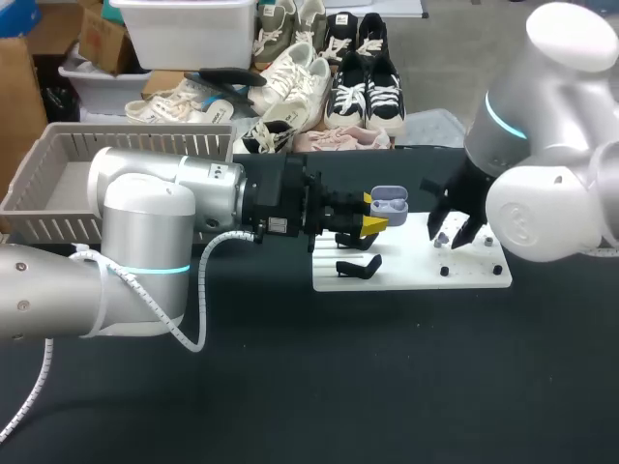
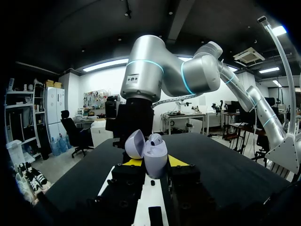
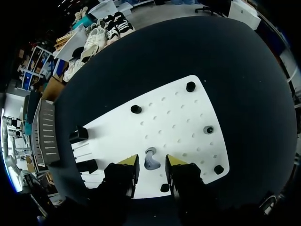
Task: Pick up each earbud case from the left stands, insert the matching earbuds, close the lid, and place the case in the box.
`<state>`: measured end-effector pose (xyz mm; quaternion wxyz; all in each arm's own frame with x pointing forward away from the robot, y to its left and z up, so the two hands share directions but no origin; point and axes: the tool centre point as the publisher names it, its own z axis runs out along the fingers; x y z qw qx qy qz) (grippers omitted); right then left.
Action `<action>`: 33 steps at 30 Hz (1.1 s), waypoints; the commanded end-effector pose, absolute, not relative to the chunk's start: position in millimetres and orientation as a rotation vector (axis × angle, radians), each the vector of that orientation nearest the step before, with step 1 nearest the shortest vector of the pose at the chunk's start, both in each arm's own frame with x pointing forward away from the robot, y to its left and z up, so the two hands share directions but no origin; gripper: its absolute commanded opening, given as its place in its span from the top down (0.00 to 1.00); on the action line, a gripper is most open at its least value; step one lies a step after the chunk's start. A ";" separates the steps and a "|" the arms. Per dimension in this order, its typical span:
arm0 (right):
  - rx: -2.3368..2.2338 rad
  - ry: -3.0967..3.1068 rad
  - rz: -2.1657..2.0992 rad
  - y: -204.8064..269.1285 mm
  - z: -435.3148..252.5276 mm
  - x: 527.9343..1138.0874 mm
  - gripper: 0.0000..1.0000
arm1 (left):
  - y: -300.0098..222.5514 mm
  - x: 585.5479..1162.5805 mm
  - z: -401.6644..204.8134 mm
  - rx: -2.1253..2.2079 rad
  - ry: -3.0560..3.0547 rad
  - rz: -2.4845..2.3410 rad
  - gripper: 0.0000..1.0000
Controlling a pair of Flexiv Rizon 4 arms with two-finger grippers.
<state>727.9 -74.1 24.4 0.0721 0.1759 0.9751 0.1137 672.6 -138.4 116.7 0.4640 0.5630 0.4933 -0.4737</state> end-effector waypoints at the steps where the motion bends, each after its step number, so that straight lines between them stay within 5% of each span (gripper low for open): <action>1: 0.530 2.933 0.338 -74.2 24.2 729.1 0.68 | -138.3 672.5 116.2 1.382 1.211 -1.163 1.00; 12: 0.514 2.941 0.339 -74.9 23.0 729.8 0.82 | -138.3 672.5 116.2 1.382 1.211 -1.163 1.00; 17: 0.505 2.945 0.342 -74.6 23.0 729.4 1.00 | -138.3 672.5 116.2 1.382 1.211 -1.163 1.00; 33: 0.490 2.941 0.350 -74.7 32.6 727.8 1.00 | -138.3 672.5 116.2 1.382 1.211 -1.163 1.00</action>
